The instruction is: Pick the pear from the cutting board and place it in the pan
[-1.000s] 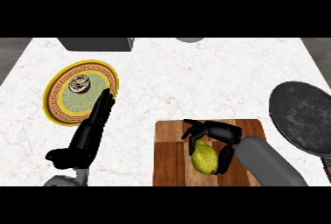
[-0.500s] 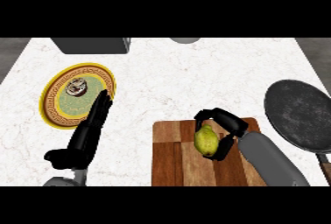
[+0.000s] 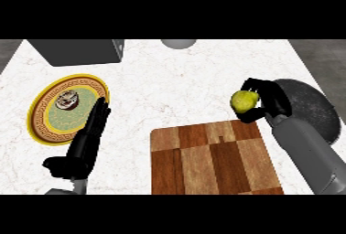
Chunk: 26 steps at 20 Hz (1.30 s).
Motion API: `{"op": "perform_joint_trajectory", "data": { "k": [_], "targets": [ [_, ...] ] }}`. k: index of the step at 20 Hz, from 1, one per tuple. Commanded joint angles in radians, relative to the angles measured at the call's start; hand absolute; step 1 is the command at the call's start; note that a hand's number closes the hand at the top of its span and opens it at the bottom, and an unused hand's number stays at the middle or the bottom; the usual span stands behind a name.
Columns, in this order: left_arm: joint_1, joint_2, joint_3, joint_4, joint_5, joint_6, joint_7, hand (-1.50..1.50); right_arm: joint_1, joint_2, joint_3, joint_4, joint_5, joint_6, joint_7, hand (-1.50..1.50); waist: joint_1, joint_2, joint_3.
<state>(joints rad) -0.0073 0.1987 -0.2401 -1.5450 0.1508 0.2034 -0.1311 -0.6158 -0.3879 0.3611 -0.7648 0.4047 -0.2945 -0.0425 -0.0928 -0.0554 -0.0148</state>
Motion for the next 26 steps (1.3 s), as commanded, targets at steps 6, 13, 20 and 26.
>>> {"op": "perform_joint_trajectory", "data": {
  "k": [6,13,20,26],
  "targets": [
    [0.017,-0.001,0.001,-0.022,-0.003,0.001,-0.013,0.00,-0.046,0.085,-0.003,-0.182,0.199,-0.340,0.578,1.50,0.015,0.015,0.007],
    [0.000,-0.033,-0.024,0.039,-0.027,-0.016,-0.061,0.00,0.138,0.035,0.004,-0.503,0.379,-0.416,0.897,1.50,0.042,0.041,0.012],
    [0.003,0.000,0.013,-0.010,-0.004,-0.059,-0.033,0.00,0.310,-0.189,-0.149,-0.620,0.467,-0.394,0.871,1.50,0.073,0.051,0.014],
    [-0.064,-0.048,-0.004,0.018,-0.023,-0.056,-0.002,0.00,0.314,-0.195,-0.291,-0.480,0.445,-0.531,0.739,1.50,0.089,0.057,0.015]
  ]
}}
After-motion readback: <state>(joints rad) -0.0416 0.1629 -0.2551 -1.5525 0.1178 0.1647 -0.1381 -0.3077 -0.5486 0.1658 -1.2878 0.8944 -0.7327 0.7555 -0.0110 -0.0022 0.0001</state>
